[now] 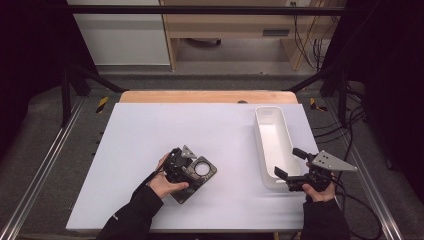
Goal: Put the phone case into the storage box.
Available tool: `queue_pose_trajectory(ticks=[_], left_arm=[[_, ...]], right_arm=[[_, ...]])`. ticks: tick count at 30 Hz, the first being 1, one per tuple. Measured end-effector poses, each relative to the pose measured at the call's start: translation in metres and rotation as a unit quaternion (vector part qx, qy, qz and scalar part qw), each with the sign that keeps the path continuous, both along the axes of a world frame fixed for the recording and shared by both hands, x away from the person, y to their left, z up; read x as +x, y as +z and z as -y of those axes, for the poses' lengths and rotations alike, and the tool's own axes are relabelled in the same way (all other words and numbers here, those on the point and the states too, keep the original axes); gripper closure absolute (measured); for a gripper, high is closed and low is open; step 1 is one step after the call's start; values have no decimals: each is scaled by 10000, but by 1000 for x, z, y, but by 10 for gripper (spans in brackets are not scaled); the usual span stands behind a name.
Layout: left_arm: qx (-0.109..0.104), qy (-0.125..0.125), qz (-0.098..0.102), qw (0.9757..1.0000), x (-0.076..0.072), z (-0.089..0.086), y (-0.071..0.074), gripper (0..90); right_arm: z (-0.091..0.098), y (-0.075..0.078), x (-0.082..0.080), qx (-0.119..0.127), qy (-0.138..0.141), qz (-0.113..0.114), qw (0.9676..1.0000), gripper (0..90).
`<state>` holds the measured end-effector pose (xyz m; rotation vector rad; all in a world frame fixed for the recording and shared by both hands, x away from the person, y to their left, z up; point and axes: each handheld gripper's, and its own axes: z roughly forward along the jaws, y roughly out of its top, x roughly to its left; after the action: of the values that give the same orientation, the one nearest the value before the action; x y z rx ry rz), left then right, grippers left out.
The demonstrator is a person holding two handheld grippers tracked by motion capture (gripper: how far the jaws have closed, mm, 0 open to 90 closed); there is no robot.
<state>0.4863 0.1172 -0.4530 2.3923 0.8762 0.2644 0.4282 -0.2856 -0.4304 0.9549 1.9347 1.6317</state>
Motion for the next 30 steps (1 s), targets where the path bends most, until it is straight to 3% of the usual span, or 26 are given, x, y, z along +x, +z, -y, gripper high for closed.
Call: queue_pose_trajectory(ticks=[9, 21, 30], left_arm=[[45, 52, -129, 9999, 1, 6, -7, 15], [-4, 170, -91, 9998, -2, 8, -20, 42], [45, 267, -34, 9996, -3, 7, -21, 89]], right_arm=[[0, 0, 0, -1, 6, -11, 10000, 2], [0, 0, 0, 10, -1, -4, 10000, 2], [1, 0, 0, 24, 0, -5, 10000, 3]])
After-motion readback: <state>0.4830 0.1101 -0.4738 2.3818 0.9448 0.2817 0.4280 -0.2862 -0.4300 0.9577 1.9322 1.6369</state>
